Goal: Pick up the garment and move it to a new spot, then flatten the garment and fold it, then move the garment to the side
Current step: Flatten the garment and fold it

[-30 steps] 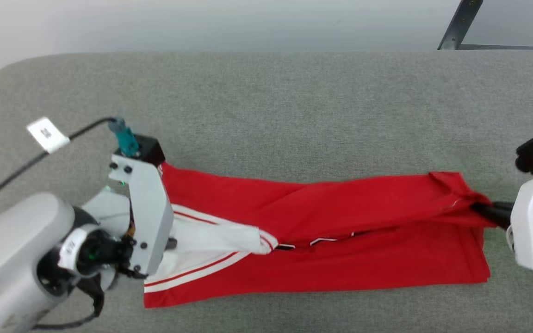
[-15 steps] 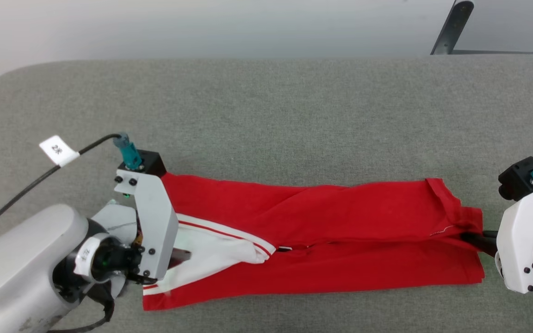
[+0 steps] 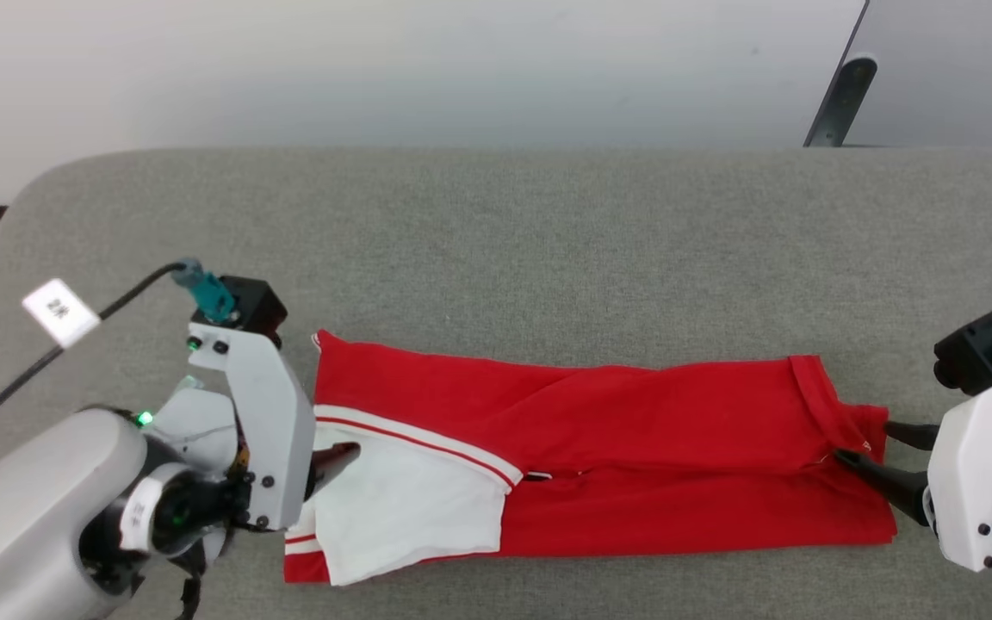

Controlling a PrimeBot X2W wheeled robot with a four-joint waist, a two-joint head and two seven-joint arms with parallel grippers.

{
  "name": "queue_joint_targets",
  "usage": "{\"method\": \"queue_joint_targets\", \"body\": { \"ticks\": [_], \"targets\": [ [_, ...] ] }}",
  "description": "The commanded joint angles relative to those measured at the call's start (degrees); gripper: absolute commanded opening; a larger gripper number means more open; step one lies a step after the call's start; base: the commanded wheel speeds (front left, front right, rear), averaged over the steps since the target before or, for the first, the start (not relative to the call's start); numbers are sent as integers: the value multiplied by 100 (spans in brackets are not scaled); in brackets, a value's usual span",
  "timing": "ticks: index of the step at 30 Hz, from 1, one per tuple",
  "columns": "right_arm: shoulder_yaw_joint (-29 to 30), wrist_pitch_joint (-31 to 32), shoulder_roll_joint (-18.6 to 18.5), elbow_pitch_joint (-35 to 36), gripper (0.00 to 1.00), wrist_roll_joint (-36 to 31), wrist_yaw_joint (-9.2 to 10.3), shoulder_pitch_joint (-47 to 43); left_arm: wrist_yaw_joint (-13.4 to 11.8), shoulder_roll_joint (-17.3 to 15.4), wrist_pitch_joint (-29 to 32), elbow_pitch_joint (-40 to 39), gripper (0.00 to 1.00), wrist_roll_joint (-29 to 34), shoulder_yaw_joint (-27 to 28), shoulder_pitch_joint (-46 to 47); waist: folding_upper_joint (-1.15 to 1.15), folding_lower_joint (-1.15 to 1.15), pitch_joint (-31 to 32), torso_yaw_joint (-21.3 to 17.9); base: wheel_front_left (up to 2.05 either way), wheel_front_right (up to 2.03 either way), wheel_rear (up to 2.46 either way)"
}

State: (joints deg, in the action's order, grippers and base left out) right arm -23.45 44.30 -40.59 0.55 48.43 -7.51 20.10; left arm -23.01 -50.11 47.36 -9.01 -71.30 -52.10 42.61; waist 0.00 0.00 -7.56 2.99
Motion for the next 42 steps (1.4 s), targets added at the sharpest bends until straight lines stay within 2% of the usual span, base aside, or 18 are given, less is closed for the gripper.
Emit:
{"method": "queue_joint_targets", "body": {
  "ticks": [1, 6, 12, 19, 20, 24, 31, 35, 39, 42],
  "targets": [
    [81, -67, 2, 73, 100, -112, 4, -155, 55, -18, -222, -13, 100, 30, 74, -186, 0, 0, 112, 16, 0, 0, 0],
    [237, -638, 9, 392, 100, -385, 4, -406, 231, -153, -875, -97, 100, 174, 193, -508, 0, 0, 253, 9, 0, 0, 0],
    [302, -2008, 99, 588, 100, -1055, 4, -714, 381, -191, -2027, -89, 100, 362, 438, -1010, 0, 0, 396, -6, 0, 0, 0],
    [543, -3712, 450, 247, 100, -1788, 4, -1077, 675, -99, -3568, 30, 100, 565, 737, -1636, 0, 0, 591, 14, 0, 0, 0],
    [543, -3712, 450, 247, 100, -1788, 4, -1077, 675, -99, -3568, 30, 100, 565, 737, -1636, 0, 0, 591, 14, 0, 0, 0],
    [785, -4293, 695, -55, 100, -2047, 4, -1285, 740, -31, -4397, 188, 100, 577, 979, -1987, 0, 0, 699, 40, 0, 0, 0],
    [1253, -4435, 936, -484, 100, -2083, 4, -1747, 992, 59, -5854, 445, 100, 821, 1261, -2610, 0, 0, 865, 172, 0, 0, 0],
    [1549, -4276, 972, -514, 100, -2037, 5, -1958, 1050, 270, -6207, 654, 100, 907, 1614, -3031, 0, 0, 927, 275, 0, 0, 0],
    [1872, -4052, 960, -533, 100, -1958, 4, -2179, 1126, 747, -6254, 768, 100, 1339, 2370, -3509, 0, 0, 976, 442, 0, 0, 0],
    [2005, -3813, 937, -536, 100, -1890, 5, -2289, 1330, 1256, -6251, 830, 100, 1807, 3031, -3968, 0, 0, 995, 556, 0, 0, 0]
  ]
}}
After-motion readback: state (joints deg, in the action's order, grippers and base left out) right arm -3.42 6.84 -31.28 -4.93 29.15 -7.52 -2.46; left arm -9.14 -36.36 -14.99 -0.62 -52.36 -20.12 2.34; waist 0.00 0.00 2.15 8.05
